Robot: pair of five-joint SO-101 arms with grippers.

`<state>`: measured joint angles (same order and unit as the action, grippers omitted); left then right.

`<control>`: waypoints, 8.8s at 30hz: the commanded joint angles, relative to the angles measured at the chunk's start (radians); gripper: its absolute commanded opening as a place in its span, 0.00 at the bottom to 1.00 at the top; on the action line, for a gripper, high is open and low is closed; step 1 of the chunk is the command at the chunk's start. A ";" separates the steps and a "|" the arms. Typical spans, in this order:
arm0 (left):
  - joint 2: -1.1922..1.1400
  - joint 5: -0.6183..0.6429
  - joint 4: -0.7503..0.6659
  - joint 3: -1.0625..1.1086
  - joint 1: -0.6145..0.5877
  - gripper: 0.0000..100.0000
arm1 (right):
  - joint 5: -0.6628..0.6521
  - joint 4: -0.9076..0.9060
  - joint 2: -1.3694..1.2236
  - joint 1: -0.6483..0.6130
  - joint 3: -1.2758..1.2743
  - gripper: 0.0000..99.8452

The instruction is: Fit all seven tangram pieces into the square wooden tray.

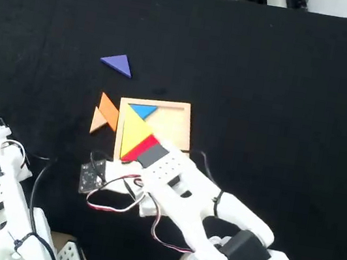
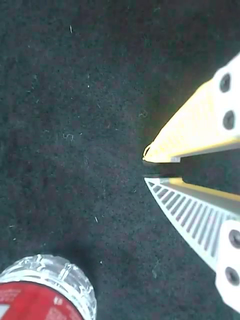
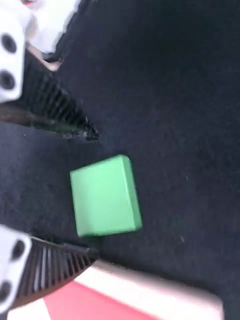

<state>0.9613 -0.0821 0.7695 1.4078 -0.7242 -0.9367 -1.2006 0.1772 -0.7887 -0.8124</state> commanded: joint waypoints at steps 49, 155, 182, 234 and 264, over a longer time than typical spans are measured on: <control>0.015 0.005 -0.015 -0.050 0.008 0.07 | 0.288 0.187 0.113 0.333 0.363 0.02; 0.015 0.002 -0.063 -0.030 0.033 0.07 | 0.503 0.008 -0.585 0.408 0.860 0.01; 0.015 0.000 -0.063 -0.030 0.035 0.07 | 0.476 0.089 -0.621 0.342 0.822 0.01; -0.077 -0.192 0.485 -0.535 0.634 0.15 | 0.758 0.640 0.355 0.626 -0.243 0.01; -1.097 -0.104 0.273 -1.020 0.679 0.16 | 0.755 0.733 0.182 0.628 -0.203 0.01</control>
<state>-0.1128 -0.1880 1.0656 0.4611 -0.0153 -0.1849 -0.4841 0.3644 -0.1749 -1.0656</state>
